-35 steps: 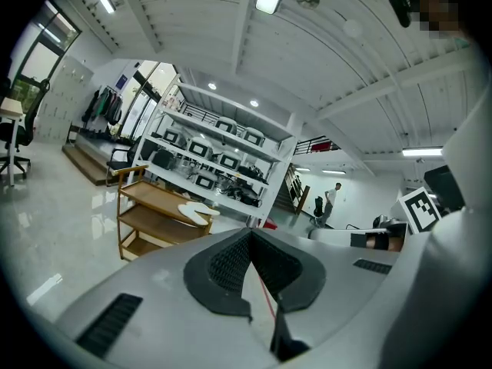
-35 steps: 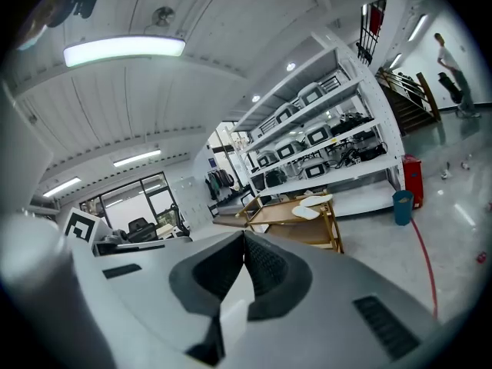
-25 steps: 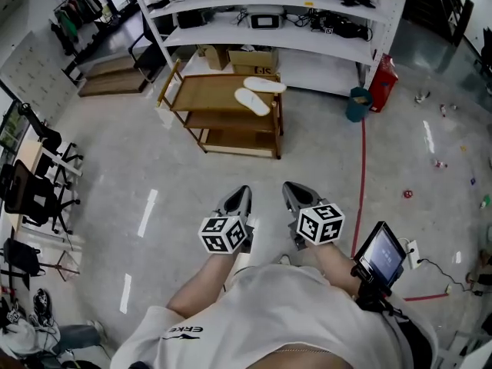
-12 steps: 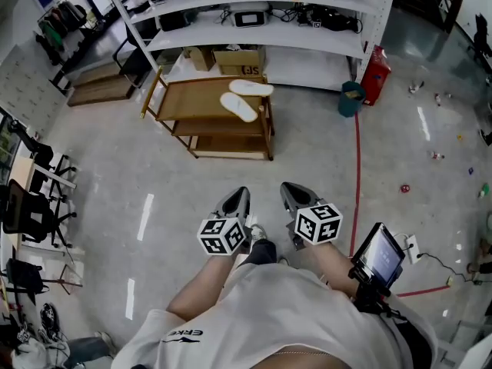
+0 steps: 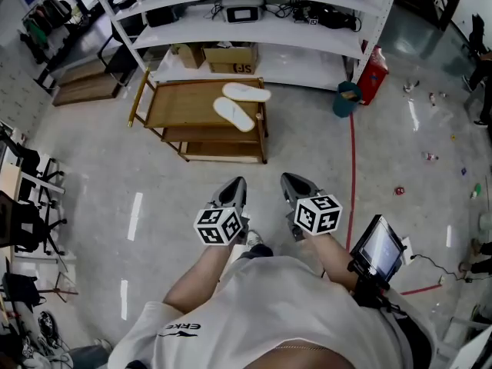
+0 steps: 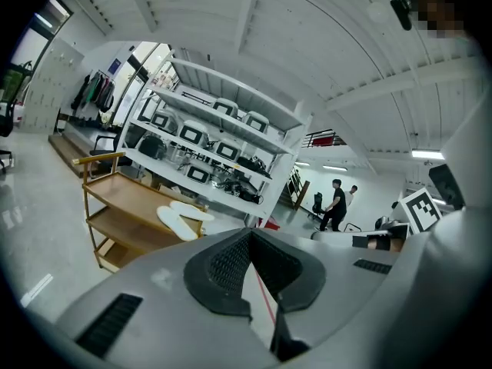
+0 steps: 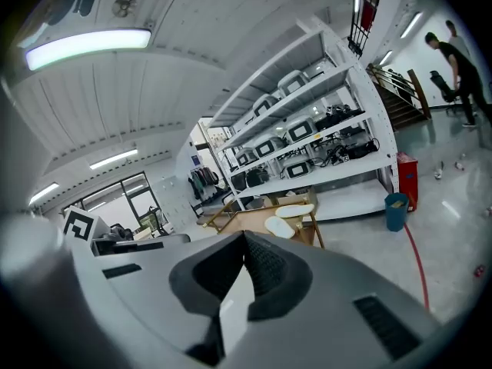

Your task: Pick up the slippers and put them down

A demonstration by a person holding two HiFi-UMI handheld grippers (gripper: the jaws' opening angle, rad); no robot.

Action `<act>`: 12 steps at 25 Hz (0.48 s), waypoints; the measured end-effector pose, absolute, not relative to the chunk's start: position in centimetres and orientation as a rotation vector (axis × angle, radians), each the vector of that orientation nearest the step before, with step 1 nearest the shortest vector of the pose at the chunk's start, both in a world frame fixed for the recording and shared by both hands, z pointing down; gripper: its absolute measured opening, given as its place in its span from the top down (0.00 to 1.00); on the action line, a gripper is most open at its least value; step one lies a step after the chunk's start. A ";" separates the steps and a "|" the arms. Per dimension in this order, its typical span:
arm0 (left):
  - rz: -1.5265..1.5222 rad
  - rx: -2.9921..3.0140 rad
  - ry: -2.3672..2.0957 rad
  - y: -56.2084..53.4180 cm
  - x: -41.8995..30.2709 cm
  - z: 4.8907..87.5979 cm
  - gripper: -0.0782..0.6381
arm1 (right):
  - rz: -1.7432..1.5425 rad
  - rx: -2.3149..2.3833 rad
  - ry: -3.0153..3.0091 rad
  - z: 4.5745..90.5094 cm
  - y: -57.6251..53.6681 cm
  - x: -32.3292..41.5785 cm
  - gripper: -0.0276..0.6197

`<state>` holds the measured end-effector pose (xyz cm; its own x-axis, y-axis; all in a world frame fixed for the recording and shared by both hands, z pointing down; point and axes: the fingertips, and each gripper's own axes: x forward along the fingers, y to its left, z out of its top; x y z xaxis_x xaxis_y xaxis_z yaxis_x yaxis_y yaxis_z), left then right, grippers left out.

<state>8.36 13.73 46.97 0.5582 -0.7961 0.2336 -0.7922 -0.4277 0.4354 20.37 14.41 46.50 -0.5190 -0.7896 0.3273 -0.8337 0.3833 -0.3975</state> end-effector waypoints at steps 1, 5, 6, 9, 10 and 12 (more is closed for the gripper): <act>-0.010 2.293 -1.274 12.8 7.9 47.0 0.89 | 0.804 1.496 -2.538 46.4 13.5 20.0 0.95; -0.016 2.288 -1.272 8.9 6.1 47.2 0.89 | 0.786 1.502 -2.523 46.3 9.4 18.6 0.95; -0.017 2.287 -1.270 8.0 5.7 47.3 0.89 | 0.784 1.507 -2.518 46.4 8.4 18.3 0.95; -0.018 2.286 -1.260 5.7 4.6 47.6 0.89 | 0.782 1.527 -2.501 46.4 5.8 17.4 0.95; -0.016 2.286 -1.256 5.0 4.3 47.7 0.89 | 0.780 1.531 -2.497 46.5 5.1 17.1 0.95; -0.012 2.284 -1.249 3.8 3.8 48.2 0.89 | 0.777 1.533 -2.488 46.7 3.9 16.6 0.95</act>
